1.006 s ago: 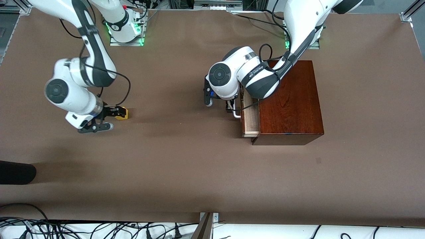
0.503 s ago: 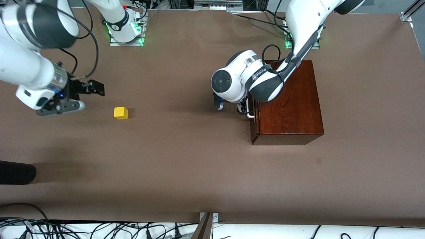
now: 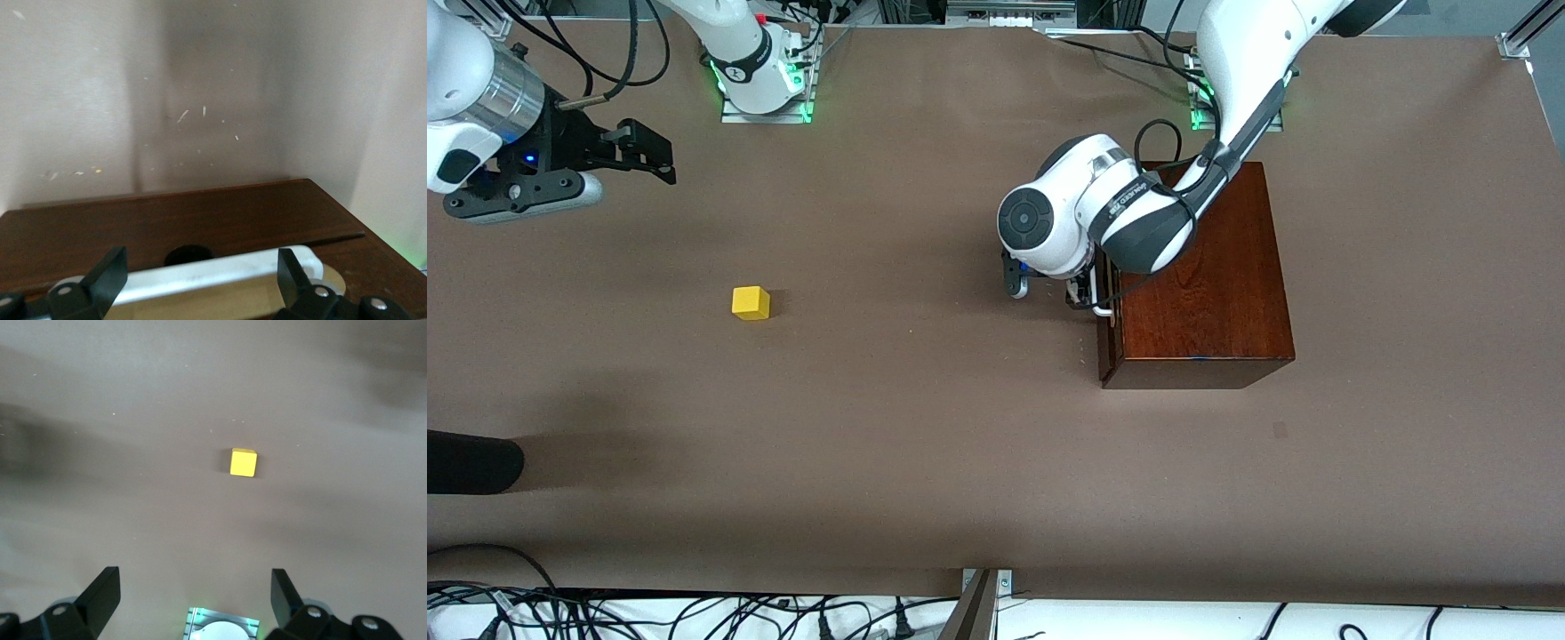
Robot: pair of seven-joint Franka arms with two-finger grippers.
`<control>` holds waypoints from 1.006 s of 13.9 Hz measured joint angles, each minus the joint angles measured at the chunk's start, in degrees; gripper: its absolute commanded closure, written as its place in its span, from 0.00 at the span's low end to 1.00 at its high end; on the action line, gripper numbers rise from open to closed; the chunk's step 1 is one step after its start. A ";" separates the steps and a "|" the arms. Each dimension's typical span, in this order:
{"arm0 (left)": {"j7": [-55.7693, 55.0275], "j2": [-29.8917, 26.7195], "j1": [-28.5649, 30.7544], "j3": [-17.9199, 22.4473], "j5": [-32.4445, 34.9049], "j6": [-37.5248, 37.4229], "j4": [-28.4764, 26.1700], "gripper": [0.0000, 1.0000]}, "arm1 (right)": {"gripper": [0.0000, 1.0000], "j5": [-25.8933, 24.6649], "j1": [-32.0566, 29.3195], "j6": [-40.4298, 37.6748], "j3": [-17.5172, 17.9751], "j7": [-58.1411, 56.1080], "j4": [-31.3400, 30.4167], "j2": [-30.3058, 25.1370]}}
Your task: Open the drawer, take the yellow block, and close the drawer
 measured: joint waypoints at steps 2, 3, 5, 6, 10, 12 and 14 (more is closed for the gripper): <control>-0.12 -3.51 1.10 0.03 0.01 -0.07 1.13 0.00 | 0.00 -0.91 -0.22 2.50 0.46 0.07 -1.54 0.21; -0.10 -5.67 2.28 0.01 0.01 -0.24 2.19 0.00 | 0.00 -1.04 -0.34 3.98 0.45 0.07 -2.30 0.27; 0.08 -9.95 5.52 0.00 0.01 -2.41 4.80 0.00 | 0.00 -1.06 -0.75 6.29 0.41 0.07 -3.21 0.28; 0.15 -11.79 7.47 -0.01 0.01 -4.41 6.42 0.00 | 0.00 -1.06 -0.89 6.81 0.36 0.07 -3.31 0.28; 0.76 -14.41 15.15 0.10 -0.02 -15.37 14.06 0.00 | 0.00 -1.12 -1.25 7.78 0.31 0.07 -3.35 0.65; 0.80 -14.81 18.41 0.52 -0.02 -17.80 16.88 0.00 | 0.00 -1.84 -1.37 8.24 0.28 0.07 -3.34 0.74; -0.01 -15.59 21.03 2.86 -0.05 -17.40 18.12 0.00 | 0.00 -3.31 -1.37 8.27 0.31 0.07 -3.26 0.75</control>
